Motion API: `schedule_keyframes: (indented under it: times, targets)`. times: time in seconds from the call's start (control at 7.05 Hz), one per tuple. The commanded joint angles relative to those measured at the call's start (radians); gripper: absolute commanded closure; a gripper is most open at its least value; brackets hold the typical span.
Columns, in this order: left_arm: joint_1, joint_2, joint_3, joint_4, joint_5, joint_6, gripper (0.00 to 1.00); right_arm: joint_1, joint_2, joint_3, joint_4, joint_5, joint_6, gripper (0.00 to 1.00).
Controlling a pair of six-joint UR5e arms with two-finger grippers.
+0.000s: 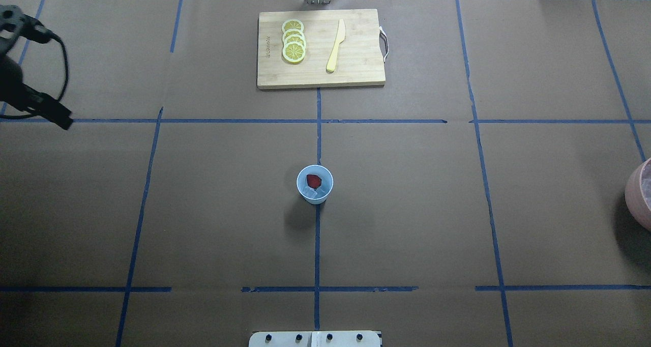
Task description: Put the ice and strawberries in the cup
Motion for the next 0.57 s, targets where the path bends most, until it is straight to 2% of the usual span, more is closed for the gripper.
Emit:
schedule_keyframes:
  times: [0.0, 0.14, 0.28, 0.43]
  targets:
    - [-0.269, 0.086, 0.115, 0.0, -0.121, 0.293, 0.0, 0.002, 0.0, 0.0, 0.0, 0.002, 0.054, 0.01]
    - [-0.378, 0.1, 0.214, 0.0, -0.177, 0.455, 0.0, 0.0, 0.0, 0.004, 0.0, 0.002, 0.072, 0.01]
    - [-0.44, 0.112, 0.27, 0.0, -0.189, 0.49, 0.0, 0.0, 0.0, 0.006, 0.0, 0.003, 0.074, 0.01]
    - [-0.477, 0.161, 0.278, 0.0, -0.183, 0.485, 0.0, 0.0, 0.0, 0.006, 0.0, 0.003, 0.073, 0.01]
